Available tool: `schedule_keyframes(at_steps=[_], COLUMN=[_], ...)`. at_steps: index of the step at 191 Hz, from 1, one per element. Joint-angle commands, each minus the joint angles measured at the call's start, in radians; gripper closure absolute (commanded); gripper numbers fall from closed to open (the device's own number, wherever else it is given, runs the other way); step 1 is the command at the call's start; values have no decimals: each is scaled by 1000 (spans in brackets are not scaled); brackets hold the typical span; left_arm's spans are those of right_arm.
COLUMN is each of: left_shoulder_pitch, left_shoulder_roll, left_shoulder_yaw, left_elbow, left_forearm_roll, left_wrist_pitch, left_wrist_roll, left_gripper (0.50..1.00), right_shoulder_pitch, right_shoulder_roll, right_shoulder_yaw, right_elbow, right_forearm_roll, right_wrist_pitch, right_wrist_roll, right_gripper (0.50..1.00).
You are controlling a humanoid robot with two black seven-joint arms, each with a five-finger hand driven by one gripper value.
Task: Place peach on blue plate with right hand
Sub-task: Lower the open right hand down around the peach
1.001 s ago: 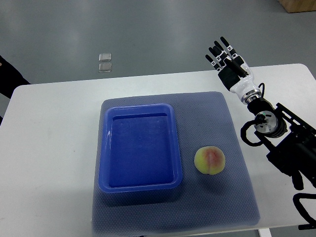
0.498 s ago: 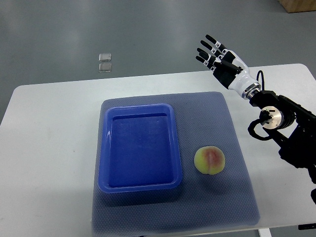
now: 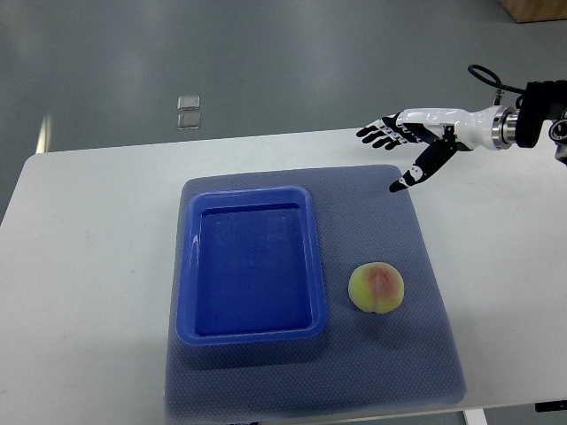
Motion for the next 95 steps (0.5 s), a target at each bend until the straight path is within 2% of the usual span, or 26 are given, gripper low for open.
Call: schedule_keyframes(at_steps=[1, 22, 61, 95], left_shoulder_pitch=[-2, -2, -2, -2], left_shoulder_roll=[0, 0, 0, 0], left_shoulder_yaw=[1, -1, -4, -1], left_elbow=[-1, -1, 1, -1], left_forearm_roll=[3, 3, 1, 1], left_wrist_pitch=[0, 0, 0, 0], left_wrist_roll=[0, 0, 0, 1], left_gripper=[500, 500, 500, 500], right_shoulder_pitch=[165, 229, 194, 133], right_shoulder_roll=[-56, -85, -88, -79], right_shoulder_yaw=[-170, -222, -224, -224], right_elbow=[137, 219, 247, 258], right_forearm_roll=[-11, -11, -43, -78], right_wrist_pitch=[5, 4, -3, -99], right_wrist_roll=[-5, -8, 3, 14], right_gripper=[568, 568, 568, 570])
